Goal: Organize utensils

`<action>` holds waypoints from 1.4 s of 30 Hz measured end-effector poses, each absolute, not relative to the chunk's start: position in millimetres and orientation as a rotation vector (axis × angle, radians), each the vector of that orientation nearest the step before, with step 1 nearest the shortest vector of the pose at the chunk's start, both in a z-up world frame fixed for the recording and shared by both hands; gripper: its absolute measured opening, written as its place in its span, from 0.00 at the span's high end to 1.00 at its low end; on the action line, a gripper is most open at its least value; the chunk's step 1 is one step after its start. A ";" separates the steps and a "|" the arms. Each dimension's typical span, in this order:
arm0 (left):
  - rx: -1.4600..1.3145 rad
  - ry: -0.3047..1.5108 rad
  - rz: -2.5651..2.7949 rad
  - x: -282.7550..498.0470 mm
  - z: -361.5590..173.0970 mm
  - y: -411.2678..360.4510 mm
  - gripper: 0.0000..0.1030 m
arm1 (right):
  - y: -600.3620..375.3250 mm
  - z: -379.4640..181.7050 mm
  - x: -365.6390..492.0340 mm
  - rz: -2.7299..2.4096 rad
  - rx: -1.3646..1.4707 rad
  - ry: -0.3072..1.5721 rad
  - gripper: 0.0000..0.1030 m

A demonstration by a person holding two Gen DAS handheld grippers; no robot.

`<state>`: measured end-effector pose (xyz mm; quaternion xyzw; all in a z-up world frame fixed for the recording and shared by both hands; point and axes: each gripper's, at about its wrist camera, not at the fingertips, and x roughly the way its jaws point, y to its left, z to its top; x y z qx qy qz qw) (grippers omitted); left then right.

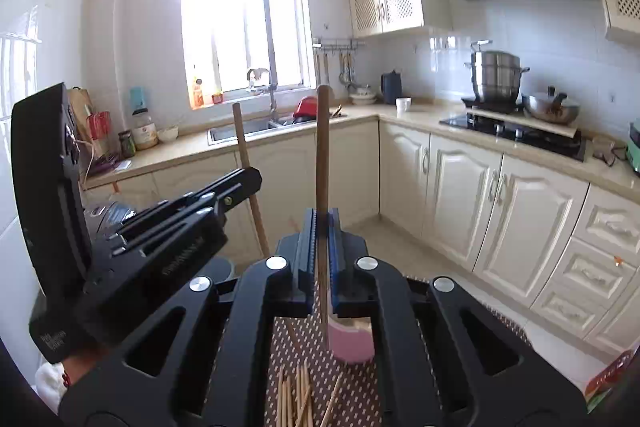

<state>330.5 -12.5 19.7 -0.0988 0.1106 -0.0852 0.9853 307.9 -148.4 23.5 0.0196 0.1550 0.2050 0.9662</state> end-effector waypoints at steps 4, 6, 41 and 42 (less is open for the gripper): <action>-0.200 0.190 -0.157 348.1 20.6 -19.1 0.94 | -145.9 25.6 322.7 0.392 0.037 0.285 0.95; -0.199 0.184 -0.160 354.8 17.4 -21.5 0.94 | -148.0 24.0 328.6 0.384 0.038 0.282 0.95; -0.148 0.367 -0.138 370.5 -49.4 -4.1 0.62 | -158.1 -42.7 358.9 0.344 0.071 0.488 0.94; -0.142 0.365 -0.127 368.3 -48.4 -3.9 0.61 | -158.4 -43.8 358.6 0.344 0.075 0.491 0.94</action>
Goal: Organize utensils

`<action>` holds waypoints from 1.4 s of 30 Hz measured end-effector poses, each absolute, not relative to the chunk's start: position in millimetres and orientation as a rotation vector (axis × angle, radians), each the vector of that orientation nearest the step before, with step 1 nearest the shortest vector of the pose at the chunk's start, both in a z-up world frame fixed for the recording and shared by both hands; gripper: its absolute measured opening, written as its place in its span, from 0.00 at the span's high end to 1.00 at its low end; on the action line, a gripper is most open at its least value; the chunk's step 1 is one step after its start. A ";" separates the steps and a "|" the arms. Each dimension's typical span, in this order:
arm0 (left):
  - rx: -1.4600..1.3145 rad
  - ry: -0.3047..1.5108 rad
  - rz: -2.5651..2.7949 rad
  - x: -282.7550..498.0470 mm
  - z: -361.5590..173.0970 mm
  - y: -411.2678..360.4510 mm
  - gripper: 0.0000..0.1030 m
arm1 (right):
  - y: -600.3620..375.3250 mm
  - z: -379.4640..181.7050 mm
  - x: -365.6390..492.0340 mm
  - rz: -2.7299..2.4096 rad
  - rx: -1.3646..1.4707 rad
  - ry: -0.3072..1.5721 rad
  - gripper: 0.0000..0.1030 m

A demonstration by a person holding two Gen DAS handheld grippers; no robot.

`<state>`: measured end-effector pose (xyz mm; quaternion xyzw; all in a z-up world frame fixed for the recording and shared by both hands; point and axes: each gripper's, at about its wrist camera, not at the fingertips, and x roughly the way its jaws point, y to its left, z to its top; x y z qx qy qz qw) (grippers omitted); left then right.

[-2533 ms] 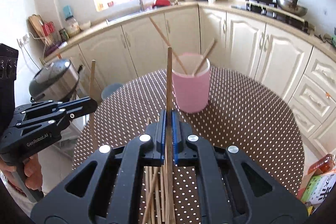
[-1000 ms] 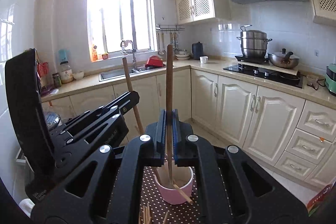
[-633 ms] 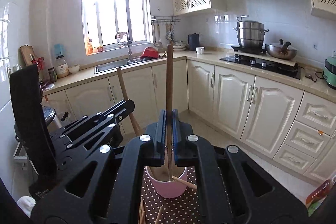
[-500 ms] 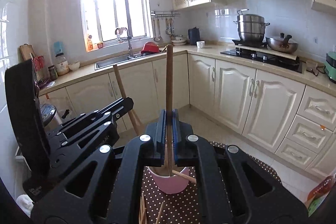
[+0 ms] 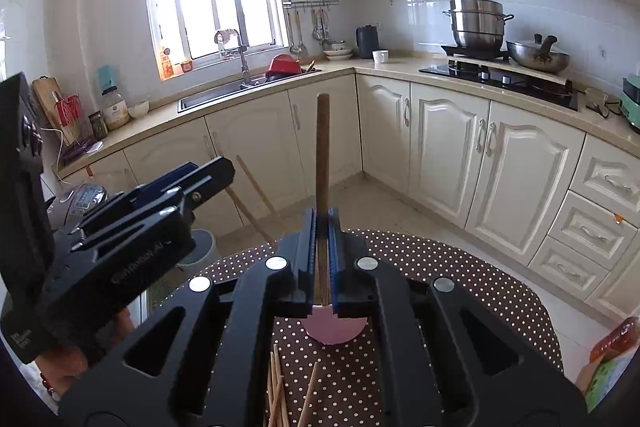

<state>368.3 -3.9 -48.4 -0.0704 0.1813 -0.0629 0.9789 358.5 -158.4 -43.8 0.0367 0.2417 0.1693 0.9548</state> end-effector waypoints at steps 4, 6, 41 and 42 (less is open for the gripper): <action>-0.127 0.375 -0.098 361.5 -47.6 -0.7 0.59 | -158.2 -46.9 354.5 0.345 0.082 0.500 0.94; -0.124 0.379 -0.097 357.6 -47.3 0.4 0.58 | -156.3 -48.0 352.4 0.341 0.076 0.505 0.94; -0.116 0.605 -0.128 267.1 -100.5 11.0 0.52 | -174.5 -91.5 266.1 0.339 0.082 0.623 0.93; -0.114 0.637 -0.139 267.8 -108.6 7.8 0.52 | -175.1 -97.4 265.7 0.340 0.086 0.635 0.93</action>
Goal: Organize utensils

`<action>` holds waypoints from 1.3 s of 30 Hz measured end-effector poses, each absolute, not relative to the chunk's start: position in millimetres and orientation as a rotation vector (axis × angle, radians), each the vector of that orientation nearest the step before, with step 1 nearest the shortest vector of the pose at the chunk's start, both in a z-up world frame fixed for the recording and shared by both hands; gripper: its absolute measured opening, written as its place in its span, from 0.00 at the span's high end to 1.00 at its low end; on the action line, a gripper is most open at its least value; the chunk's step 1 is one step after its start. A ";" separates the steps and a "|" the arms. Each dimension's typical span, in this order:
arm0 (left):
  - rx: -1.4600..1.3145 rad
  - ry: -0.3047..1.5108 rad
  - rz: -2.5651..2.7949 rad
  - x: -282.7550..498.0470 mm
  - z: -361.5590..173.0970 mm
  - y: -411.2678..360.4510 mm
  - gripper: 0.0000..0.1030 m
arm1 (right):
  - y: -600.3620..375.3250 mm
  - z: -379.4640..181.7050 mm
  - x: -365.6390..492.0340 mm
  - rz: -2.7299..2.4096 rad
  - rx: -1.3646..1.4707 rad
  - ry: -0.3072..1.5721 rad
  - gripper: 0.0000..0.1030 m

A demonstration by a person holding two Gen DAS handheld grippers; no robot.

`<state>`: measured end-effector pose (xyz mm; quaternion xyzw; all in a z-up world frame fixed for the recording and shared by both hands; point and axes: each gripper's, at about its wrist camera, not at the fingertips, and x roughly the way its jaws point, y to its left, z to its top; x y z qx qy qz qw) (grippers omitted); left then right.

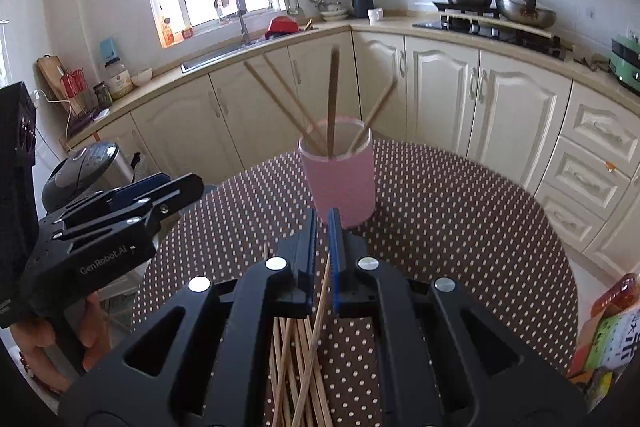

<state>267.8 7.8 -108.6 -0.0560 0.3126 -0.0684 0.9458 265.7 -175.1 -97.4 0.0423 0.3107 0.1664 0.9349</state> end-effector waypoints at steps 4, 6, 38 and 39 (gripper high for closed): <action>-0.114 0.749 -0.188 275.0 -136.2 -3.0 0.52 | -178.7 -120.6 264.7 0.343 0.108 0.685 0.93; -0.100 0.806 -0.200 278.3 -150.8 -11.6 0.52 | -182.0 -132.8 265.1 0.343 0.118 0.711 0.93; -0.047 1.062 -0.230 323.4 -212.6 -39.9 0.99 | -189.4 -201.0 303.0 0.417 0.206 0.896 0.93; -0.047 1.052 -0.231 323.4 -208.9 -38.4 0.99 | -187.4 -201.4 304.8 0.423 0.210 0.900 0.93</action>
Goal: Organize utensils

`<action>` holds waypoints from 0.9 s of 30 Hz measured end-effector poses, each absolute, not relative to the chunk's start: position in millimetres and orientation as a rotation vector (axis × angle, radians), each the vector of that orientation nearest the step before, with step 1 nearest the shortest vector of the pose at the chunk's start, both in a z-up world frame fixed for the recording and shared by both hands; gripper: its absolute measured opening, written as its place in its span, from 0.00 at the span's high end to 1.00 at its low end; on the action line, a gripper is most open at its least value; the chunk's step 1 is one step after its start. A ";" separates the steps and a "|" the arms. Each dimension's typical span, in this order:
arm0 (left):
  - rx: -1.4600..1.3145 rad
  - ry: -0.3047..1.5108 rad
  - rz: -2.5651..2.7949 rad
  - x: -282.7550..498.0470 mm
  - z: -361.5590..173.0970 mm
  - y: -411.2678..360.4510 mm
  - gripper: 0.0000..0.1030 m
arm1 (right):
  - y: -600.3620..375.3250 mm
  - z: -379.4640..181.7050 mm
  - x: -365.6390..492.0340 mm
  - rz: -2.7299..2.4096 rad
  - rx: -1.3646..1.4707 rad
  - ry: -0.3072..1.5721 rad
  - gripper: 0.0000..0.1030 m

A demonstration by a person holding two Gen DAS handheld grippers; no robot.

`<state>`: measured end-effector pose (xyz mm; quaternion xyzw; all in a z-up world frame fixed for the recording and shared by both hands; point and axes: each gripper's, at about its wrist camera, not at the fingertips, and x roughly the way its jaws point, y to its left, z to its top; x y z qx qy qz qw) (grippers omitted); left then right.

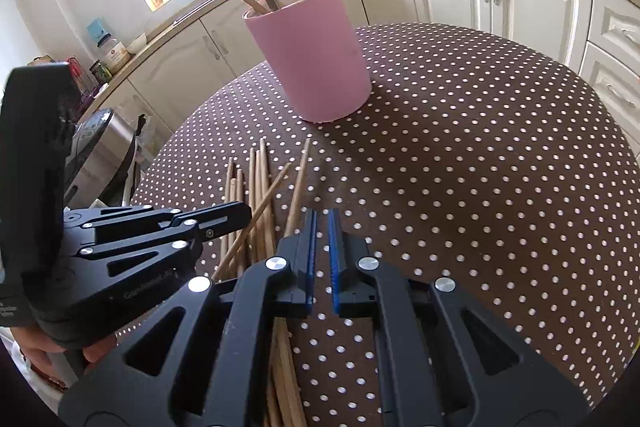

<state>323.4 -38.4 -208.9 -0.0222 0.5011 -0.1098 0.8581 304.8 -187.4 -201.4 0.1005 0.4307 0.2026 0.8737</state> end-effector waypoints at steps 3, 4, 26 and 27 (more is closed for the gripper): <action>-0.053 1.033 -0.231 322.7 -200.3 -32.7 0.99 | -179.0 -204.3 310.5 0.434 0.209 0.918 0.93; -0.054 1.025 -0.230 322.6 -197.1 -30.3 0.99 | -176.3 -205.8 312.1 0.437 0.208 0.926 0.93; 0.002 1.067 -0.222 323.9 -205.7 14.0 0.99 | -131.0 -218.2 339.7 0.392 0.087 0.995 0.71; 0.017 1.074 -0.222 323.6 -207.9 11.9 0.99 | -129.6 -218.0 340.3 0.392 0.082 0.996 0.71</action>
